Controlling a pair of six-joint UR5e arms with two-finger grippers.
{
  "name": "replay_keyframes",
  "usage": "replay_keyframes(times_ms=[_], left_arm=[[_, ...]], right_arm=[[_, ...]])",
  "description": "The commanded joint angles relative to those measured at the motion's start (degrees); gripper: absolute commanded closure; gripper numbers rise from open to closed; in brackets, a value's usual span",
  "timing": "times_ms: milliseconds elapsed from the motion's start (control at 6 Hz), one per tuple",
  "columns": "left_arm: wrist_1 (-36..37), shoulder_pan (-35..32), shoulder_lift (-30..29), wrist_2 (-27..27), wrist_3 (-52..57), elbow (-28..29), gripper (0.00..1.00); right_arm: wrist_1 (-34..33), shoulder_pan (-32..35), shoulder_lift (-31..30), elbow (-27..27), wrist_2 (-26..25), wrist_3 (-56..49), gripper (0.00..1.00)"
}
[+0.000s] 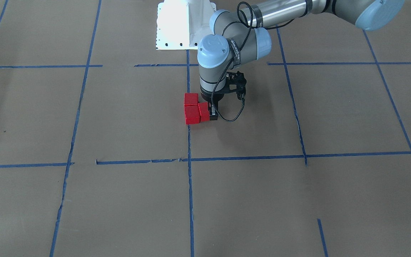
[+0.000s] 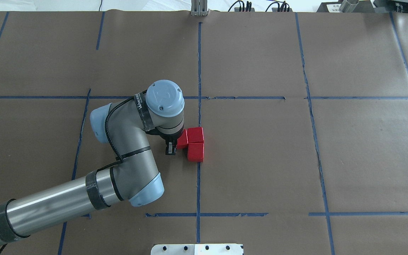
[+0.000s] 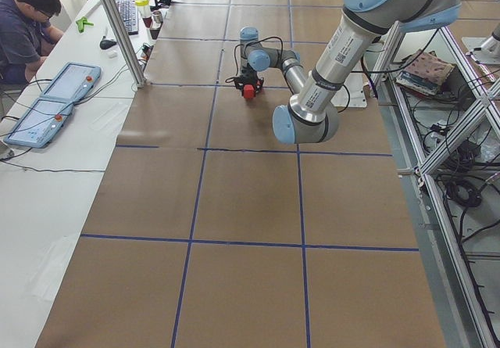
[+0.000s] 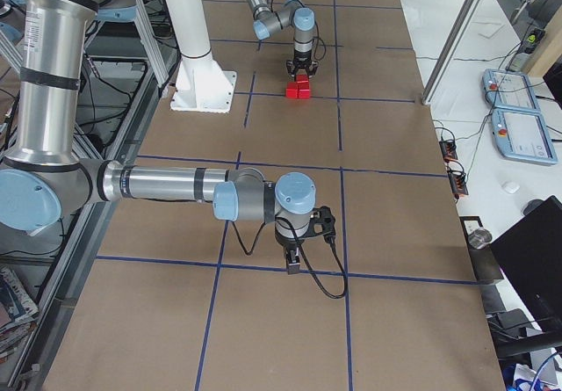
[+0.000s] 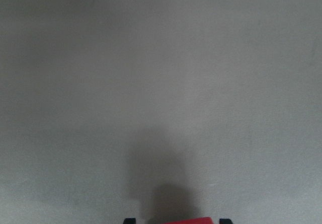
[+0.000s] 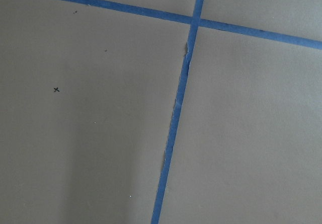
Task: Form red blocks into L shape at center
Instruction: 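Carry the red cube with the left gripper beside the stacked pair and release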
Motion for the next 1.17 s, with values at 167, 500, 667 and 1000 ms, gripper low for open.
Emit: replay_keyframes(times_ms=[167, 500, 667, 1000], left_arm=[[-0.24, 0.01, 0.03, 0.17, 0.78, 0.01, 0.34], [-0.25, 0.01, -0.06, 0.26, 0.88, 0.01, 0.18], [0.02, -0.08, -0.06, 0.26, 2.88, -0.43, 0.00], [2.64, -1.48, 2.90, -1.39, 12.16, -8.20, 0.00]], right_arm=[[0.00, 0.06, 0.08, 0.00, 0.00, 0.00, 0.00], [0.00, -0.03, 0.08, 0.00, 0.00, 0.00, 0.00], [0.00, -0.03, 0.08, 0.00, -0.09, 0.00, 0.00], [0.00, -0.03, 0.08, 0.00, -0.09, 0.09, 0.00]])
